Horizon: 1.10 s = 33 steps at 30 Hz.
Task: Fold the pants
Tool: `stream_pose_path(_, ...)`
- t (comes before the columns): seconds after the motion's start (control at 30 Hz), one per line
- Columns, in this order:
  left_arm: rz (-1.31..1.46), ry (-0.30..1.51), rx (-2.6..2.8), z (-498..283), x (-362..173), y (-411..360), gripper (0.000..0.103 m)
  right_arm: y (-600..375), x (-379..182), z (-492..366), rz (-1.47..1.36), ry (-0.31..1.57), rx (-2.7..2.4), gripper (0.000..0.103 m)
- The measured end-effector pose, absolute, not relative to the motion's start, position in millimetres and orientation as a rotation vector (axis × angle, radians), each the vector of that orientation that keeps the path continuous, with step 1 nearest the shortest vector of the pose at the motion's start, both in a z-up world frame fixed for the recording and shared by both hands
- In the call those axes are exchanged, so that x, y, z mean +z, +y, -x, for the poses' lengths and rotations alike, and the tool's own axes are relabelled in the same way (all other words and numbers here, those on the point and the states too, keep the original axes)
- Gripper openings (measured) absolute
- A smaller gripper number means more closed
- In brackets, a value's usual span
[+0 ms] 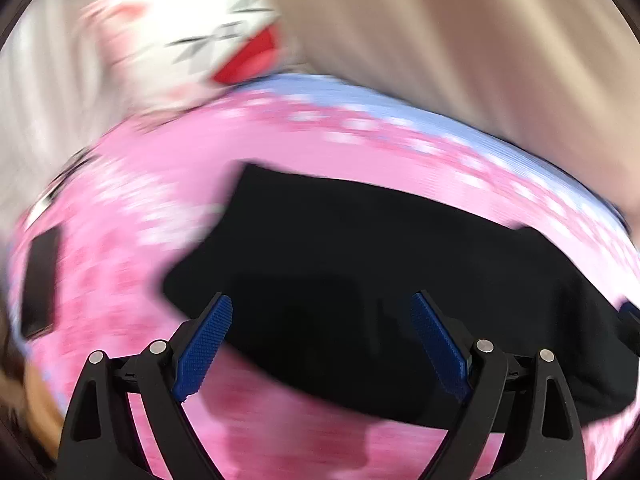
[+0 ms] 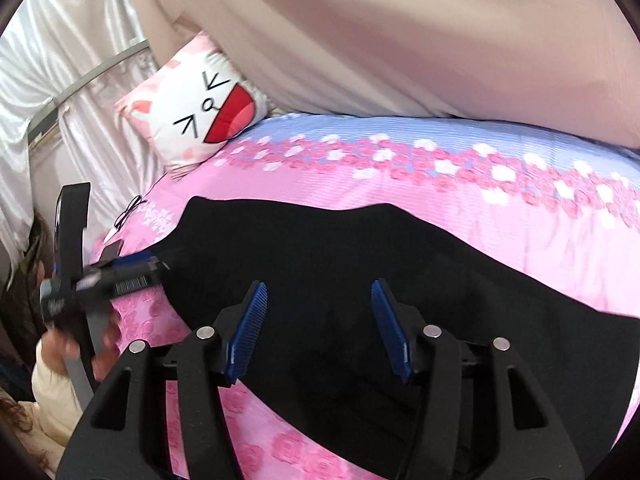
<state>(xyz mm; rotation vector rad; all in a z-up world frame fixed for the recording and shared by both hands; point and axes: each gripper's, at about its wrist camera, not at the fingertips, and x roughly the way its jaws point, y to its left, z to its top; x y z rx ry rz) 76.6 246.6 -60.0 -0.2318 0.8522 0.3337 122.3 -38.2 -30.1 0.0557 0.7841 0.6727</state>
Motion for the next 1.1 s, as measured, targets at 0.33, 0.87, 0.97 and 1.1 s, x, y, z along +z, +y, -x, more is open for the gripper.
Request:
stream_pose_path(0.33, 0.562, 0.871, 0.333, -59.1, -105.0, 339.2, 0.088, 52.9, -45.4, -122.3, 0.047, 0.843, 0.795, 0.053)
stream_pose_path(0.87, 0.557, 0.795, 0.308, -85.8, -96.1, 345.6, 0.016, 31.9, -58.4, -131.3, -0.024, 0.892, 0.682, 0.053)
stream_pose_path(0.97, 0.502, 0.752, 0.287, -83.2, -74.4, 329.7, 0.015, 14.8, -55.2, -129.3, -0.052, 0.881, 0.655, 0.053)
stream_pose_path(1.1, 0.393, 0.68, 0.184, -80.0, -25.0, 282.6, 0.015, -18.0, -46.3, -123.4, -0.093, 0.849, 0.614, 0.053)
